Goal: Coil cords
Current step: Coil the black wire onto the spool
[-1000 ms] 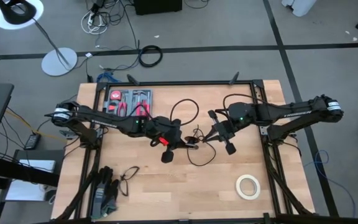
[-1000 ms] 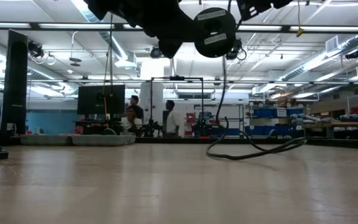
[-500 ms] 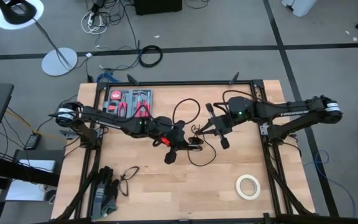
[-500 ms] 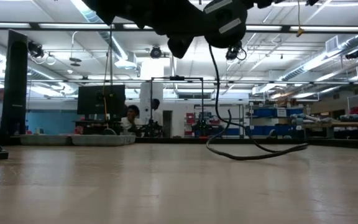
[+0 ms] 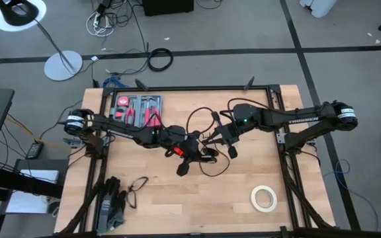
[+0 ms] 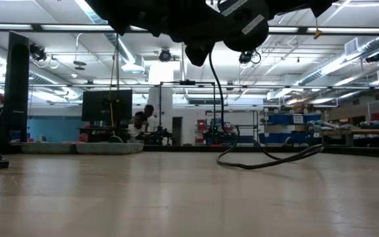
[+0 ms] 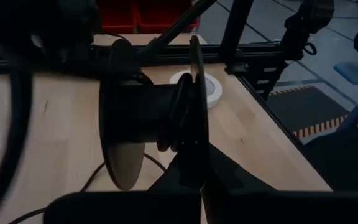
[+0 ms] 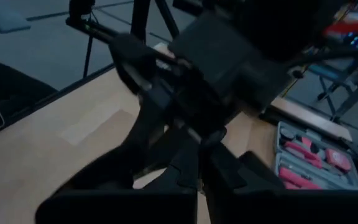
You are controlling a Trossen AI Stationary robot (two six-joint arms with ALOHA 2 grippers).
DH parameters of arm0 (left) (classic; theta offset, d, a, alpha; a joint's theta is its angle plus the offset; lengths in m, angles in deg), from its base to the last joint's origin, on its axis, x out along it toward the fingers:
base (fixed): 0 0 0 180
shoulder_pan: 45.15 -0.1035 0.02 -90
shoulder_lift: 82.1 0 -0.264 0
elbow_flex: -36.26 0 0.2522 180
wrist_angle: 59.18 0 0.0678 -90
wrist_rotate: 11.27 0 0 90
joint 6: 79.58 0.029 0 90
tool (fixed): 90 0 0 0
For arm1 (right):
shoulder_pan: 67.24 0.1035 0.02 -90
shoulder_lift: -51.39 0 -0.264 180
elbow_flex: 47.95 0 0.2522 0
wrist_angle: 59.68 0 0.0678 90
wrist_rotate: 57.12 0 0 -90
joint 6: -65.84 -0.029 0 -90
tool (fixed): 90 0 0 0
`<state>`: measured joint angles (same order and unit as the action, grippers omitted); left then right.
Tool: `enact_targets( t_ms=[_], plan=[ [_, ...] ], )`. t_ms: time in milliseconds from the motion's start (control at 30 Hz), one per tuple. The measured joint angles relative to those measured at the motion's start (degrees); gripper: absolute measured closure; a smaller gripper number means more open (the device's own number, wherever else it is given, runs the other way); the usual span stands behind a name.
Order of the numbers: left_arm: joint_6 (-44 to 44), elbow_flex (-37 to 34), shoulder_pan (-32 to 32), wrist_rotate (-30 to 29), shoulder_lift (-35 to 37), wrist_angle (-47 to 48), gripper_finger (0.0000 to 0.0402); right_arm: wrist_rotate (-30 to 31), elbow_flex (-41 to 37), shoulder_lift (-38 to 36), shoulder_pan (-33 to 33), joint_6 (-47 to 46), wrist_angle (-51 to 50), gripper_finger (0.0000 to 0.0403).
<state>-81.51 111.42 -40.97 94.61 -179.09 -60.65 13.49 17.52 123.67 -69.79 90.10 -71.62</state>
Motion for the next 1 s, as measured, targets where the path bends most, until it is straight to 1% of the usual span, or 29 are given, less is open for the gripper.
enact_targets(
  t_ms=[133,300,433,567,700,833,1000],
  plan=[
    [1.6,1.7,0.0,0.5,0.0,0.2,0.0402,-1.8,0.0,0.9,-0.8,0.7,1.2,0.0397],
    [4.9,4.0,0.1,1.2,0.0,0.9,0.0402,-1.5,0.0,2.2,-1.1,0.1,1.3,0.039],
    [8.7,5.6,0.1,1.3,0.0,3.8,0.0402,-1.5,0.0,2.6,-1.1,-1.7,0.9,0.0369],
    [11.7,6.4,0.2,1.1,0.0,4.7,0.0402,-1.8,0.0,2.5,-1.3,-5.1,0.7,0.0342],
    [15.2,6.5,0.2,0.9,0.1,5.4,0.0402,-3.3,0.0,2.2,-1.3,-6.8,0.4,0.0318],
    [16.3,6.5,0.2,1.5,0.1,4.6,0.0402,-3.6,0.0,2.2,-1.3,-7.4,-1.8,0.0307],
    [17.0,6.5,0.4,3.9,0.1,1.2,0.0402,-4.9,-0.4,2.2,-1.3,-7.8,-1.2,0.0307]
  ],
)
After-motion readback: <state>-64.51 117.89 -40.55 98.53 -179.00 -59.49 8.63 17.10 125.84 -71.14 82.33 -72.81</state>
